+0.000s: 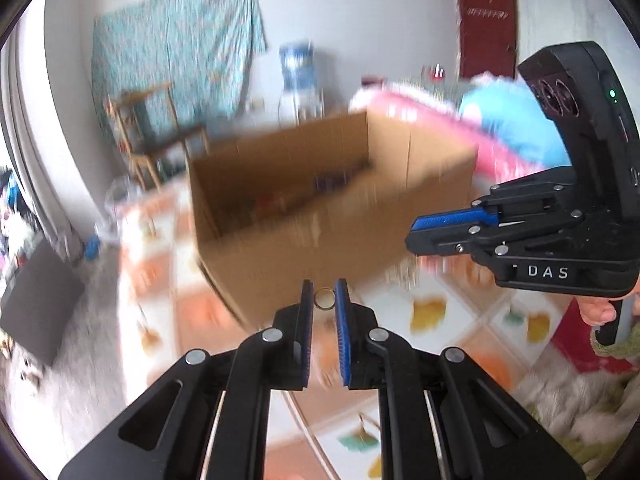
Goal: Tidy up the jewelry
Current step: 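Carry both gold rings over the box and open both grippers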
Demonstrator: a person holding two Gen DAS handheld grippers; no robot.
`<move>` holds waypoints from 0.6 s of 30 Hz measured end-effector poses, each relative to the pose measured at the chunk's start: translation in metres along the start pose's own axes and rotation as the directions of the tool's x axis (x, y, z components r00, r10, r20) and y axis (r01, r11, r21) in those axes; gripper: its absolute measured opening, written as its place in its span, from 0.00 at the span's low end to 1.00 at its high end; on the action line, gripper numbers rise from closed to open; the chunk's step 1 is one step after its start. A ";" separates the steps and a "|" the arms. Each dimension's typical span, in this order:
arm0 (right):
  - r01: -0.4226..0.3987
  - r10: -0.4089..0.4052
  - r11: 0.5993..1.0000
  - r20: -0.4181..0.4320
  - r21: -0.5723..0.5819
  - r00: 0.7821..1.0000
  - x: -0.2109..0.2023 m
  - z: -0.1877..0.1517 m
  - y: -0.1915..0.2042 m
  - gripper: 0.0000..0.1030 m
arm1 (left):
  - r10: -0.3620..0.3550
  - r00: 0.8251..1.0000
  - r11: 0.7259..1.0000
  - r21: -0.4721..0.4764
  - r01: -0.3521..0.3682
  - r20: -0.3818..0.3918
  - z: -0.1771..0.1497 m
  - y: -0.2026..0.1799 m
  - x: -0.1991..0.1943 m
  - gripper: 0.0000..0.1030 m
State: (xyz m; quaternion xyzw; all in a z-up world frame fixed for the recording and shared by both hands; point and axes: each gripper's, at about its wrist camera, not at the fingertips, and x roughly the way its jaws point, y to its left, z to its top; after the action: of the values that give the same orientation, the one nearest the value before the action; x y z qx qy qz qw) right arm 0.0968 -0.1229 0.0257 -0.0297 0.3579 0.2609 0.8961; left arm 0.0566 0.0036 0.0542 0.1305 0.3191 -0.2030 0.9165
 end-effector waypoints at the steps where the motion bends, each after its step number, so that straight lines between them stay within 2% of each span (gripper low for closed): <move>1: -0.013 0.013 1.000 0.027 -0.021 1.000 -0.006 0.012 -0.001 0.09 | -0.001 1.000 1.000 0.014 0.001 0.028 0.012 0.004 -0.005 0.10; 3: -0.032 0.035 0.998 0.063 -0.055 0.997 -0.010 0.038 -0.007 0.09 | -0.014 0.998 0.999 0.033 0.012 0.054 0.032 0.014 -0.003 0.10; 5: -0.054 0.058 0.996 0.050 -0.069 0.997 -0.001 0.058 -0.015 0.09 | -0.030 0.999 0.999 0.041 0.029 0.030 0.050 0.027 0.012 0.10; 7: -0.079 0.079 0.995 -0.009 -0.062 0.997 0.021 0.079 -0.029 0.09 | -0.057 0.998 0.997 0.041 0.058 -0.018 0.065 0.040 0.035 0.10; 9: -0.120 0.116 0.993 -0.128 -0.021 0.985 0.054 0.097 -0.048 0.09 | -0.075 0.993 0.996 0.031 0.078 -0.086 0.077 0.051 0.058 0.10; 12: -0.164 0.170 0.986 -0.278 0.045 0.946 0.096 0.108 -0.067 0.09 | -0.137 0.968 0.990 0.011 0.143 -0.212 0.088 0.067 0.096 0.10; 13: -0.167 0.183 0.983 -0.331 0.076 0.926 0.113 0.110 -0.075 0.09 | -0.165 0.948 0.986 -0.005 0.170 -0.271 0.092 0.072 0.114 0.10; 15: -0.169 0.201 0.979 -0.414 0.113 0.888 0.140 0.111 -0.087 0.09 | -0.185 0.921 0.982 -0.024 0.188 -0.343 0.093 0.072 0.136 0.10; 16: -0.164 0.204 0.978 -0.439 0.127 0.875 0.148 0.110 -0.089 0.09 | -0.197 0.899 0.979 -0.030 0.201 -0.392 0.094 0.074 0.151 0.10; 18: -0.164 0.221 0.974 -0.486 0.157 0.845 0.163 0.108 -0.094 0.09 | -0.204 0.871 0.977 -0.039 0.208 -0.446 0.092 0.074 0.167 0.10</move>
State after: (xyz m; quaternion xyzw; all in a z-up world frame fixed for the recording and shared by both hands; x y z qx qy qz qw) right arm 0.3094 -0.1054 -0.0135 -0.0113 0.5928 0.3130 0.7420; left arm 0.2584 -0.0128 0.0261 0.1438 0.5323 -0.2655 0.7909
